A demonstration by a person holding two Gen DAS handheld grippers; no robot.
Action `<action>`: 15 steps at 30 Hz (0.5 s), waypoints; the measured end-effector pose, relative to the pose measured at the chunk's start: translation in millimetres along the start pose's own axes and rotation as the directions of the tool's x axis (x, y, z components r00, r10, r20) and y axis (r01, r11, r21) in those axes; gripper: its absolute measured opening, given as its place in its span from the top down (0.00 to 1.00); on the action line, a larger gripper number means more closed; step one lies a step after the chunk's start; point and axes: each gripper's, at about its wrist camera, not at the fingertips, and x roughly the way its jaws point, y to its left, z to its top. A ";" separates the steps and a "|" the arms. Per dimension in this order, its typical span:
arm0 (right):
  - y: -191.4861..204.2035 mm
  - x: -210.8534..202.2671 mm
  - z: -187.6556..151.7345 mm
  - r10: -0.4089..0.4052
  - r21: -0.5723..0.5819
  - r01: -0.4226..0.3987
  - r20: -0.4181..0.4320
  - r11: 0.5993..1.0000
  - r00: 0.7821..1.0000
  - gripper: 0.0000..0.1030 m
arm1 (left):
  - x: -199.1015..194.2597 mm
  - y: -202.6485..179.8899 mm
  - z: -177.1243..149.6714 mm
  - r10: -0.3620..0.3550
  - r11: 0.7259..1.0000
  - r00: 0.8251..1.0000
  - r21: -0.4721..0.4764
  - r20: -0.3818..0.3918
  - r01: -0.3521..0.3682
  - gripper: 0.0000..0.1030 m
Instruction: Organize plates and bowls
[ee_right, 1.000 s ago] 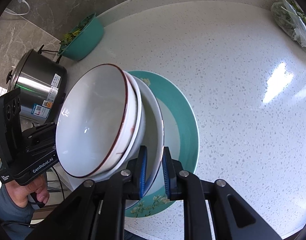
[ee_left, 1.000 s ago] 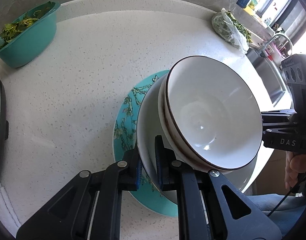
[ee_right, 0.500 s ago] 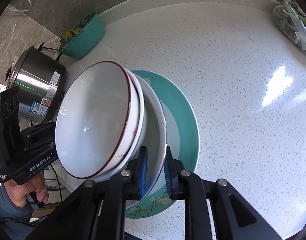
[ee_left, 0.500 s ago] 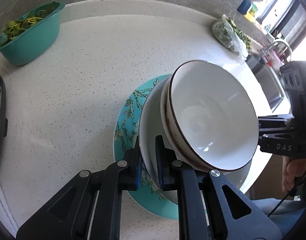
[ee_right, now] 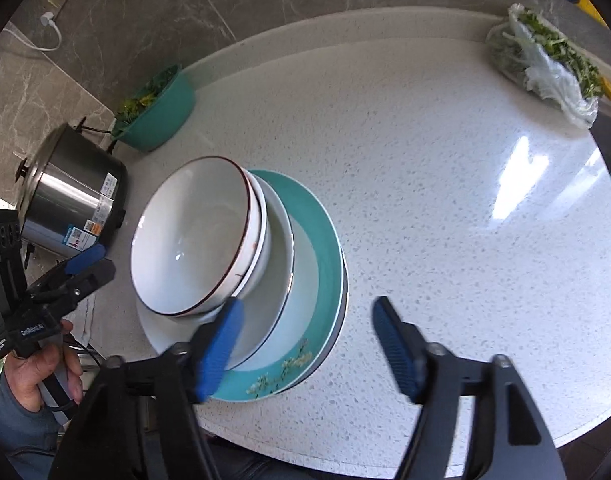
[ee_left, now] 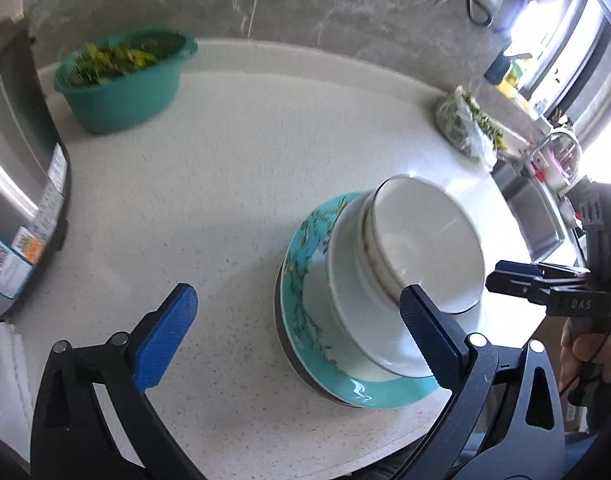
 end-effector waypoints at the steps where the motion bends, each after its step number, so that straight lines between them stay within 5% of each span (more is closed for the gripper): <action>1: 0.2 -5.8 0.0 -0.002 -0.012 0.002 0.014 1.000 1.000 0.15 | -7.1 -4.7 -0.9 0.008 1.000 1.000 -0.003 0.021 -0.008 0.00; 5: 2.6 -24.2 -0.9 0.004 -0.066 0.000 0.061 0.998 0.998 0.00 | -33.5 -26.2 -9.7 0.083 0.996 0.990 -0.027 0.111 -0.081 0.00; 8: 4.4 -38.3 -5.6 0.020 -0.112 -0.008 0.106 0.994 0.994 0.00 | -52.6 -41.6 -18.8 0.142 0.990 0.981 -0.044 0.131 -0.138 0.00; 15: 15.9 -75.3 -15.5 0.001 -0.182 0.034 0.190 0.983 0.982 0.00 | -103.5 -82.9 -36.5 0.145 0.985 0.967 -0.126 0.211 -0.120 0.00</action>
